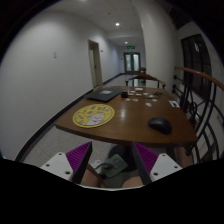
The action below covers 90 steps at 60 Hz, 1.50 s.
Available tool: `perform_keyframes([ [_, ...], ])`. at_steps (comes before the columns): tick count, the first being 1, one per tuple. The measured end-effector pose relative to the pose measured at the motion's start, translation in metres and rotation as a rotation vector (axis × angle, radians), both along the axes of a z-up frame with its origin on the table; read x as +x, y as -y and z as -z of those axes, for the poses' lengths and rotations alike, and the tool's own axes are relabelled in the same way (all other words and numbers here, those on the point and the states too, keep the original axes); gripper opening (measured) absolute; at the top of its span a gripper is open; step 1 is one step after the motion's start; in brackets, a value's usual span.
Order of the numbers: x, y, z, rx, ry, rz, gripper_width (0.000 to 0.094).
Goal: Arrange mouse
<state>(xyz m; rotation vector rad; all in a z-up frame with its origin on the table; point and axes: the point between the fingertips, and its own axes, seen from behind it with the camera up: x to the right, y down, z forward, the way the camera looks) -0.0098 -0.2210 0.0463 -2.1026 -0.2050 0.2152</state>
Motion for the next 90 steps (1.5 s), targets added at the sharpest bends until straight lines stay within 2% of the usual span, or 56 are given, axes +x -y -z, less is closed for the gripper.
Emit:
perform_keyframes([
  [12, 0.089, -0.033, 0.018, -0.008, 0.079, 0.113, 0.082],
  [26, 0.185, -0.111, 0.05, 0.009, 0.189, 0.161, 0.0818],
  [37, 0.198, -0.163, 0.06, -0.007, 0.133, 0.153, 0.0814],
  [44, 0.215, -0.196, 0.062, -0.015, 0.096, 0.189, 0.0794],
  [46, 0.217, -0.203, 0.063, -0.015, 0.086, 0.192, 0.0774],
  [47, 0.218, -0.207, 0.063, -0.014, 0.088, 0.192, 0.0731],
  [50, 0.224, -0.212, 0.064, -0.016, 0.102, 0.197, 0.051],
  [55, 0.223, -0.212, 0.064, -0.004, 0.081, 0.203, 0.0457],
  [65, 0.223, -0.209, 0.064, -0.001, 0.04, 0.213, 0.043],
  [68, 0.224, -0.207, 0.062, -0.015, 0.065, 0.221, 0.0376],
  [72, 0.216, -0.203, 0.047, -0.007, 0.098, 0.222, 0.034],
  [77, 0.193, -0.208, -0.006, 0.106, 0.148, 0.246, 0.0338],
  [83, 0.132, -0.218, -0.077, 0.196, 0.085, 0.274, 0.0338],
  [90, 0.027, -0.23, -0.141, 0.31, -0.038, 0.217, 0.037],
])
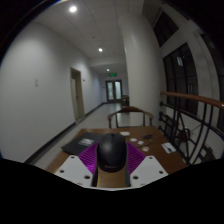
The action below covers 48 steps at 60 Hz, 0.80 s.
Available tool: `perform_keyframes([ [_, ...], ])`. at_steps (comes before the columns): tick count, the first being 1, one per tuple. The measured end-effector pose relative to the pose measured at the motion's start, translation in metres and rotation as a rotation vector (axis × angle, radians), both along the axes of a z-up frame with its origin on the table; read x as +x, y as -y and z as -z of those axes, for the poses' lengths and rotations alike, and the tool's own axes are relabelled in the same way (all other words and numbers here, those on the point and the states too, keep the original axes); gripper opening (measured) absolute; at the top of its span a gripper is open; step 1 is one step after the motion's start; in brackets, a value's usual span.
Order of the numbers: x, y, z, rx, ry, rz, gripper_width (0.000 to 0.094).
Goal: Arrange mouse
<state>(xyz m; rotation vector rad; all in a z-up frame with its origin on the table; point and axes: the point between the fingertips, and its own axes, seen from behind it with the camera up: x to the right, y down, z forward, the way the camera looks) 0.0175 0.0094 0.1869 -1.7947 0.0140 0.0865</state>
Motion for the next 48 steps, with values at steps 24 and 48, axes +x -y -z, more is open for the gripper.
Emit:
perform_keyframes([
  [24, -0.177, -0.004, 0.19, -0.342, 0.046, -0.107, 0.037],
  [48, -0.171, 0.022, 0.188, -0.418, 0.139, -0.305, 0.087],
])
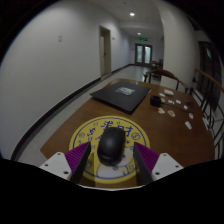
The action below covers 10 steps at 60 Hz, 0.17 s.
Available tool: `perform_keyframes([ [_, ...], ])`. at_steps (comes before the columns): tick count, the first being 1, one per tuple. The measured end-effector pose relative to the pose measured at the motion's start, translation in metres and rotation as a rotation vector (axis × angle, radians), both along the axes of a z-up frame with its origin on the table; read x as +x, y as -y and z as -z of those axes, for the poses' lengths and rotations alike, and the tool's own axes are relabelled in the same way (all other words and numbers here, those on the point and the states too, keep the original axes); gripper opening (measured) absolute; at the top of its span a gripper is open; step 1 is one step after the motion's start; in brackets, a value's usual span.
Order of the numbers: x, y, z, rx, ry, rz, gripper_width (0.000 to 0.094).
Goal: Arrange mouse
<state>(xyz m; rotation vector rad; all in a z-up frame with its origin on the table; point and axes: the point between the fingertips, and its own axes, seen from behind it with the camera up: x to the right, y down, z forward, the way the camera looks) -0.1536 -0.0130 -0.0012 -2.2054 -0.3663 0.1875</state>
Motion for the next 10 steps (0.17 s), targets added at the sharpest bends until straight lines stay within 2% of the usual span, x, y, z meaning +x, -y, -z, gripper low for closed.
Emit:
perform_keyframes([
  [10, 0.068, 0.045, -0.031, 0.03, 0.051, -0.085, 0.0848],
])
